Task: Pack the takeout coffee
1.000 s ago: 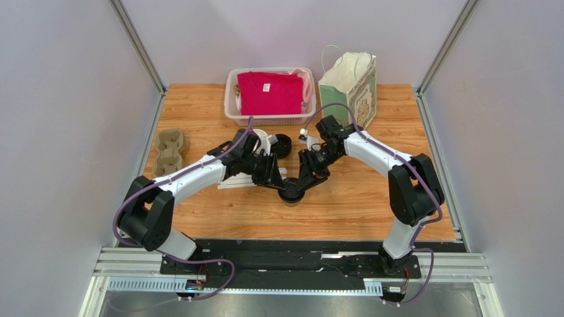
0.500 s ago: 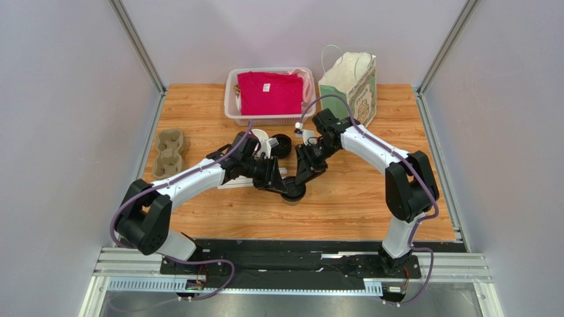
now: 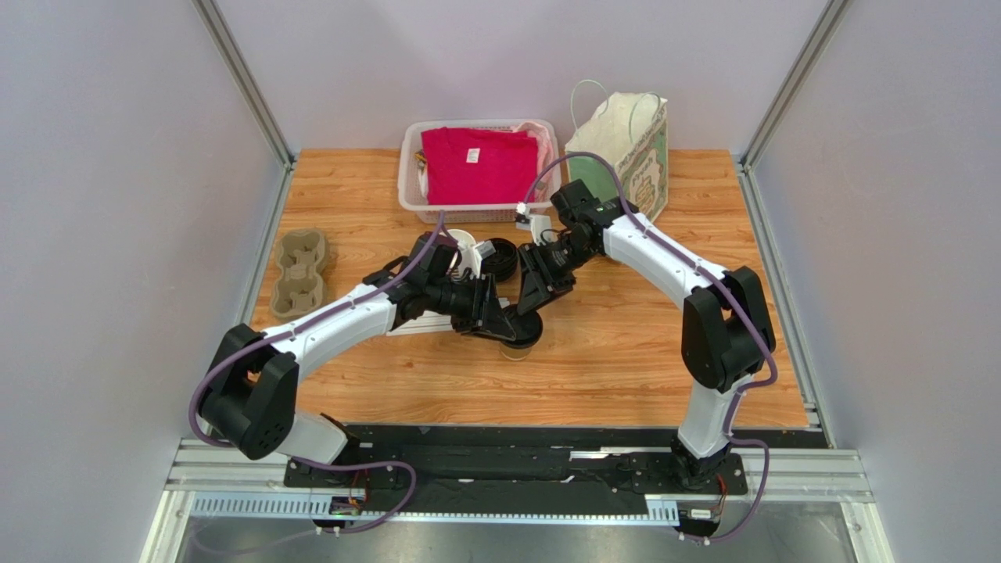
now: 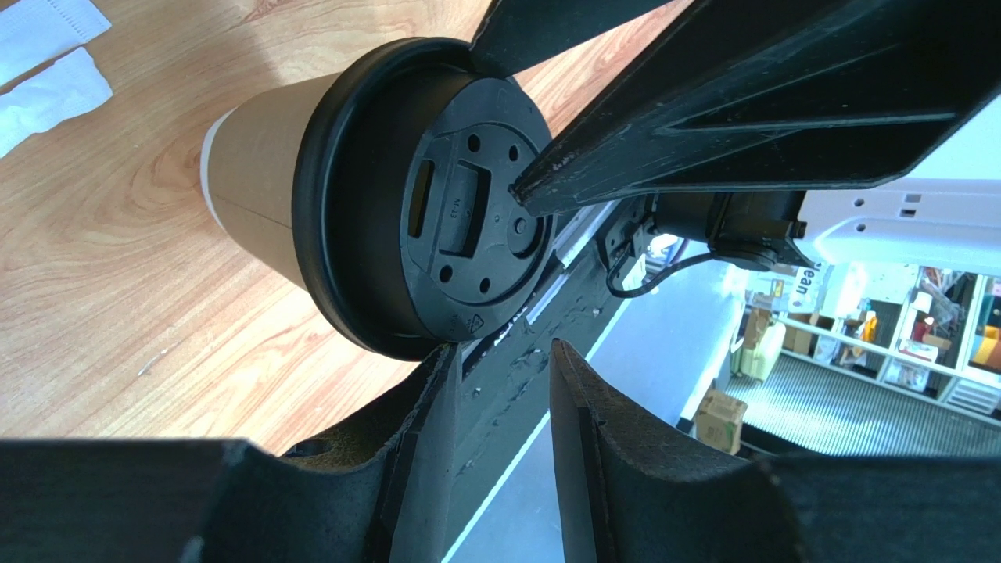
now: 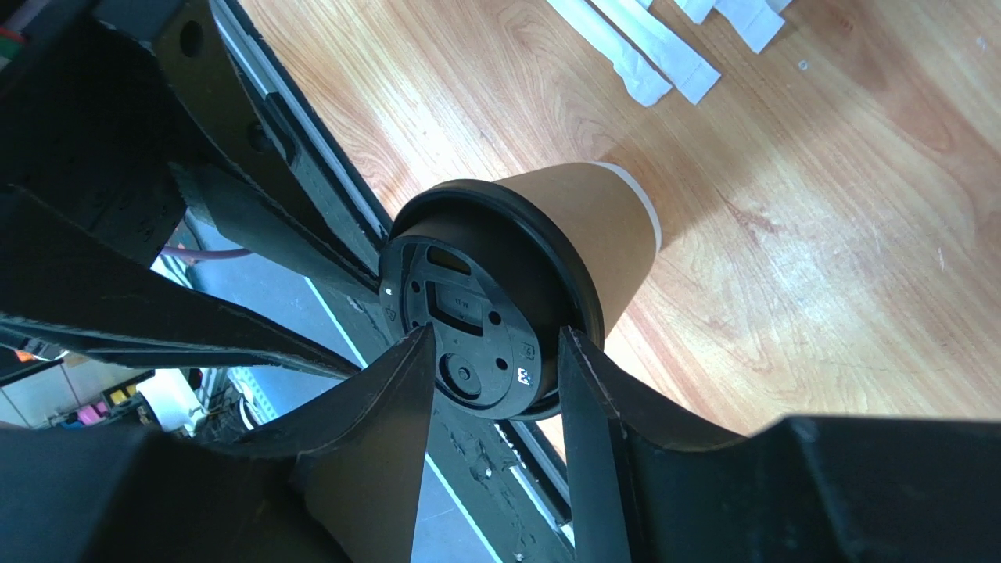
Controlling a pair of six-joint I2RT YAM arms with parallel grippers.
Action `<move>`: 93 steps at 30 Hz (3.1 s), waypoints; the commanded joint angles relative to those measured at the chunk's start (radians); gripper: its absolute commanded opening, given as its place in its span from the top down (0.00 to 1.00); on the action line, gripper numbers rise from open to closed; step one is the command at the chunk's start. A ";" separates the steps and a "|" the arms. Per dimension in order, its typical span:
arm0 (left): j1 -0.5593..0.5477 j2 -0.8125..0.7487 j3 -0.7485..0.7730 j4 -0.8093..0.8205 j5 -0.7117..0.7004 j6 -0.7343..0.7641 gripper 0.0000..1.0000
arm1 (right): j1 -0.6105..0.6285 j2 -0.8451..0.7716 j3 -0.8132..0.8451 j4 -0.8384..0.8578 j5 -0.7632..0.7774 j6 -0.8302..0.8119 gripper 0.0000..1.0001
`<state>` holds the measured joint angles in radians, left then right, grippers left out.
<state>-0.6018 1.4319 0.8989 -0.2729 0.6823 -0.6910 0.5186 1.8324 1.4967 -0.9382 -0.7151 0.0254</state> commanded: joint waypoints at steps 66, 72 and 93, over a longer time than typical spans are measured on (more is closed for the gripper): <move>0.019 -0.119 0.011 0.052 0.037 0.025 0.46 | -0.003 -0.059 0.137 -0.146 0.026 -0.128 0.33; 0.080 -0.267 0.080 -0.043 0.074 0.091 0.18 | 0.004 -0.107 0.183 -0.195 0.138 -0.193 0.18; 0.398 -0.557 0.112 -0.356 0.075 0.314 0.04 | 0.265 -0.048 0.109 -0.134 0.508 -0.114 0.00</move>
<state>-0.2131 0.8860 1.0321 -0.6270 0.7502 -0.4057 0.7631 1.7763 1.6276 -1.1149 -0.2523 -0.1154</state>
